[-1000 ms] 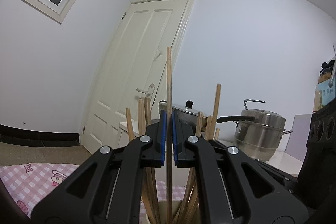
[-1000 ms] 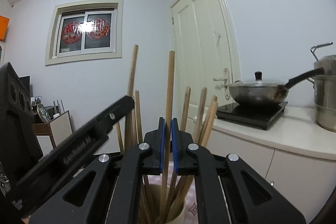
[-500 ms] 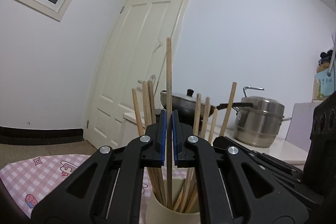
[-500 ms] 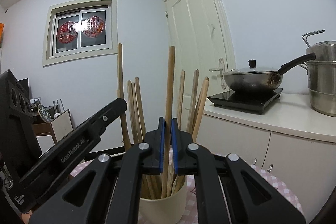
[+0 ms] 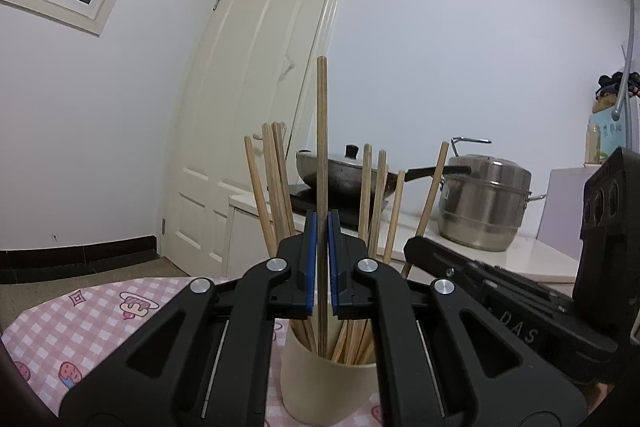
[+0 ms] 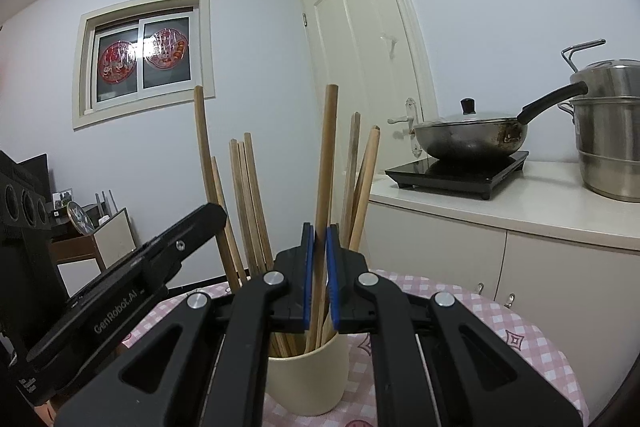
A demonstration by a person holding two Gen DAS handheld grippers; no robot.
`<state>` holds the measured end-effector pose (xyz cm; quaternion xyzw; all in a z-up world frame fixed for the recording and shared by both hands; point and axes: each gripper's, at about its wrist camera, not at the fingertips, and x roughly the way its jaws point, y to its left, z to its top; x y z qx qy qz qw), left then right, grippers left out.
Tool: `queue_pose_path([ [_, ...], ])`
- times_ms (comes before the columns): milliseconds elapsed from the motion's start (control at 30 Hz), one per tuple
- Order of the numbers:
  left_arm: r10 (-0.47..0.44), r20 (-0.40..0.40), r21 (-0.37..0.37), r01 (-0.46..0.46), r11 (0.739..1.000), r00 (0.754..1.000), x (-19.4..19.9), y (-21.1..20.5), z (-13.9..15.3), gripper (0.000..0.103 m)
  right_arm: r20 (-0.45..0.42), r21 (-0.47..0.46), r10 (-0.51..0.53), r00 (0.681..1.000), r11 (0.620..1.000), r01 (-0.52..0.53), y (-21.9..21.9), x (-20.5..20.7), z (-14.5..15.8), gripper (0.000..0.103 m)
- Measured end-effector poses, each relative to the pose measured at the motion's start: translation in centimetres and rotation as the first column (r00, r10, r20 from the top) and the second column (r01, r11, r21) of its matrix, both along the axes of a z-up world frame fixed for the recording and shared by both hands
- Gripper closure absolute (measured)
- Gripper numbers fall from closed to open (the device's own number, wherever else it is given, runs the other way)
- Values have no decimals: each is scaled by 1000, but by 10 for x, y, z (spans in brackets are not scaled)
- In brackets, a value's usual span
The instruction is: Organize utensils
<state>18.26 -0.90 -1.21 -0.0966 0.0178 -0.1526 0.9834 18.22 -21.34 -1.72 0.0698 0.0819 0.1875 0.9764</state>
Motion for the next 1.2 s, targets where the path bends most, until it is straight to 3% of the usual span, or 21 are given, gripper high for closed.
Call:
queue_pose_path([
  [600,-34,-48,31,36,999,998,-5,5,-9,96,-31,15,1,1000,1000,-1,-2,-9,-13,97],
  [667,-41,-62,21,42,999,997,-5,6,-10,83,-31,19,-1,1000,1000,1,-2,-12,-13,97],
  [700,-39,-63,14,40,999,997,-6,7,-10,58,-30,21,-3,1000,1000,4,-2,-13,-13,97],
  [733,-32,-54,3,32,999,998,-8,8,-10,42,-29,25,-5,1000,1000,6,-3,-14,-13,97],
  [1033,-36,-42,22,37,999,998,-16,6,-8,39,-33,46,-13,999,999,15,-6,-19,-12,93],
  [1200,-27,-69,21,28,999,997,-20,11,-7,31,-38,60,-23,999,998,25,-9,-25,-12,82],
])
